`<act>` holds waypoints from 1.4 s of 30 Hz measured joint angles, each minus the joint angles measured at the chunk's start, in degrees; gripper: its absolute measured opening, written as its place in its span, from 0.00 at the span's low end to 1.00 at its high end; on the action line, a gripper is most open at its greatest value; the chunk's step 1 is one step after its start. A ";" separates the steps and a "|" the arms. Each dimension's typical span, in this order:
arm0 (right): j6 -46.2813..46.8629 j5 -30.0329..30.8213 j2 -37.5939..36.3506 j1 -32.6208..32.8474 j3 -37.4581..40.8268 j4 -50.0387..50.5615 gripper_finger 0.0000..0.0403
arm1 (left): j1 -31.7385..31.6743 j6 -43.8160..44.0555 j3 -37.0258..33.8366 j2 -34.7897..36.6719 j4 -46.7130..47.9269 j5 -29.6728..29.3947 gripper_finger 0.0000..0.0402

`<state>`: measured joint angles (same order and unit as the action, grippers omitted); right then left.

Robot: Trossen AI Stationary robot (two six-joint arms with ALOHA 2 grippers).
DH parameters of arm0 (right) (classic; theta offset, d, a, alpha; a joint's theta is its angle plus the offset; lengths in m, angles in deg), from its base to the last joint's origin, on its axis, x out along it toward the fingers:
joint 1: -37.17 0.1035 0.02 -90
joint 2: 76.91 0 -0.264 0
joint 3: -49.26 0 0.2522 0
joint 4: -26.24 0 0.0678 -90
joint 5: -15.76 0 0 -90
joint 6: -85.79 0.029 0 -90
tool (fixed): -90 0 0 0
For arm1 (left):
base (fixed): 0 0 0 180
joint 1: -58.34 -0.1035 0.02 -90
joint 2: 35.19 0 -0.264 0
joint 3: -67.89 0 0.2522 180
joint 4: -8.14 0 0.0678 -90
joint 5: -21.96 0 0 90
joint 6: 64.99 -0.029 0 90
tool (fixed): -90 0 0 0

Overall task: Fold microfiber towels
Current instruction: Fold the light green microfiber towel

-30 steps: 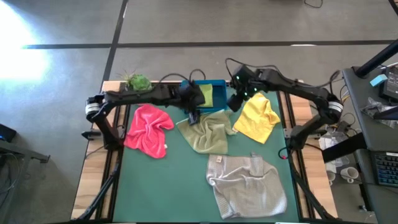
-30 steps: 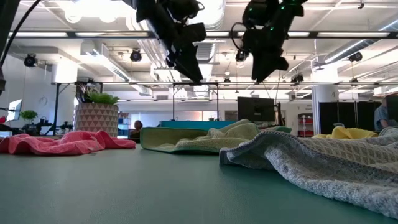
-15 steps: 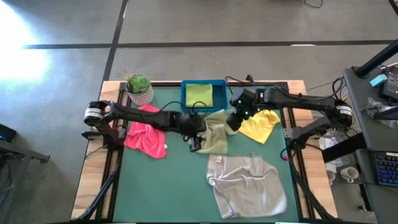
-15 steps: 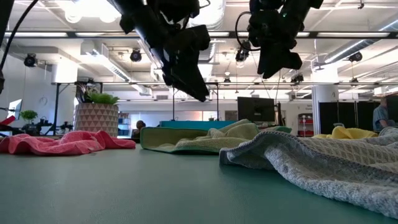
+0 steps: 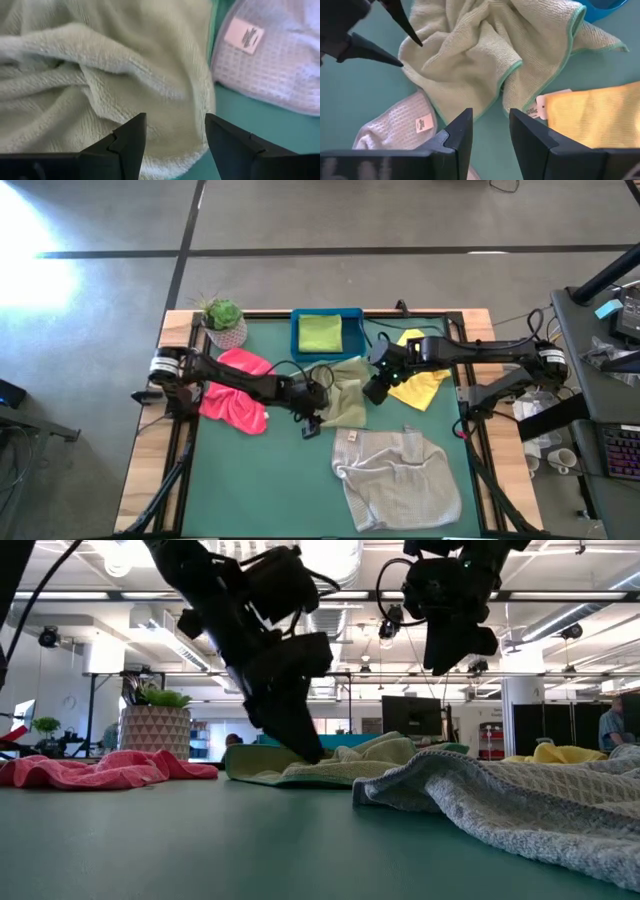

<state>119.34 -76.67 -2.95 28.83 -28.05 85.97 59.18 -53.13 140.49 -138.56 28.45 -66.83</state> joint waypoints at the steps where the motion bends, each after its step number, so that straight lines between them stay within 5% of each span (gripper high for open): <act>1: 0.16 0.01 0.00 0.00 0.09 -0.16 0.29 | -0.02 -0.02 -0.23 -0.24 -0.17 0.01 0.46; 7: 0.50 0.01 0.02 0.00 0.14 -0.06 0.29 | -0.33 -0.25 -0.90 -1.60 3.63 -0.07 0.46; 29: 0.56 -0.03 0.04 0.22 0.09 0.00 0.29 | -0.50 -18.62 -1.45 4.77 50.61 -10.83 0.46; 42: 0.35 -0.14 0.04 0.22 0.09 0.31 0.29 | 9.04 -7.88 0.19 11.26 48.46 -8.56 0.46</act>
<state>119.70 -76.82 -2.91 29.05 -27.96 86.28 68.22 -61.01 140.68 -127.30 76.92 -75.39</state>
